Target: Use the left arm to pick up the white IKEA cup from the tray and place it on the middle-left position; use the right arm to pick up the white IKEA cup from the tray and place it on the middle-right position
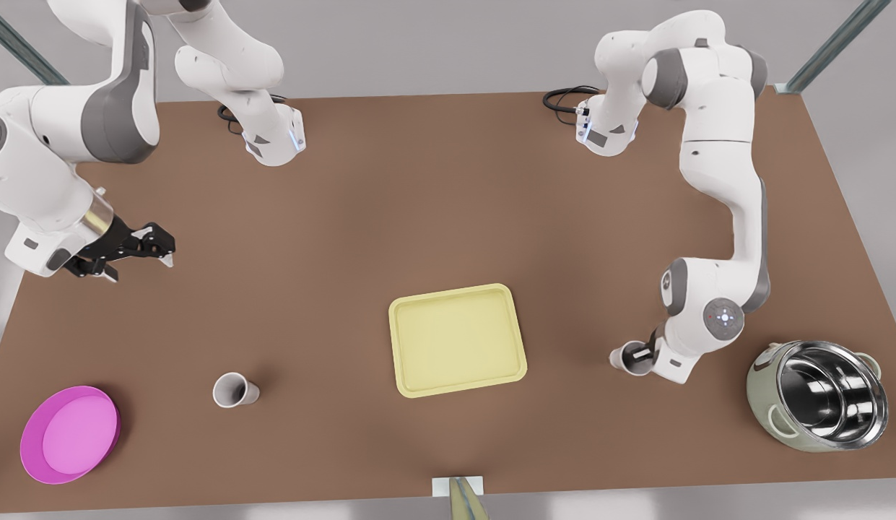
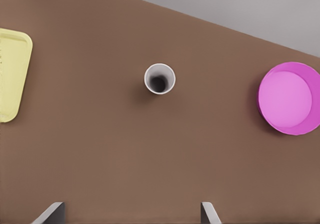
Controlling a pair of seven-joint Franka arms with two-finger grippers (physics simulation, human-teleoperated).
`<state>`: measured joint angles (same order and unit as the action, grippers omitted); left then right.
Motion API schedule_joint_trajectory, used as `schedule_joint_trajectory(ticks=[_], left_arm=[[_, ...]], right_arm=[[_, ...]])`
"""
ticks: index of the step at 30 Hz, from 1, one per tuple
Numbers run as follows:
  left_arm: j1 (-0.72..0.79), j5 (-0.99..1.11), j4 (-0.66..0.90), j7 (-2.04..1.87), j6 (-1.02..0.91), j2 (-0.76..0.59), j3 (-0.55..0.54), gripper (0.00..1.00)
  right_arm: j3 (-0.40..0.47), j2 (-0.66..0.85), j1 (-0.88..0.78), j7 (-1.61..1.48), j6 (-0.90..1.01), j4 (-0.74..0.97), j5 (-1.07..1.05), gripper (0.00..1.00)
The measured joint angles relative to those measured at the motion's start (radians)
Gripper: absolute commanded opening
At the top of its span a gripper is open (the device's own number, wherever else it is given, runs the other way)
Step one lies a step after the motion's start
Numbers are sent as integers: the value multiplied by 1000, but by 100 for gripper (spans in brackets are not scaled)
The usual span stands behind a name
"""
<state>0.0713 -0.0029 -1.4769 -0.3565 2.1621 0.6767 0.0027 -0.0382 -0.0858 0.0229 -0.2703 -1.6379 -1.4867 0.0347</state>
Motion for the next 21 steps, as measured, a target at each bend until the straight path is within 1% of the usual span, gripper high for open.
schedule_joint_trajectory(ticks=[10, 20, 21], left_arm=[[-19, 37, -24, 201, 210, 25, 7, 10], [-19, 40, -18, 307, 275, 77, 7, 10], [-19, 39, -18, 315, 277, 80, 7, 12]], right_arm=[[-1, -22, -1, 74, 10, 14, -2, 100], [-1, -29, 24, 117, 5, 33, 2, 100], [-2, -29, 22, 121, 5, 33, 3, 100]])
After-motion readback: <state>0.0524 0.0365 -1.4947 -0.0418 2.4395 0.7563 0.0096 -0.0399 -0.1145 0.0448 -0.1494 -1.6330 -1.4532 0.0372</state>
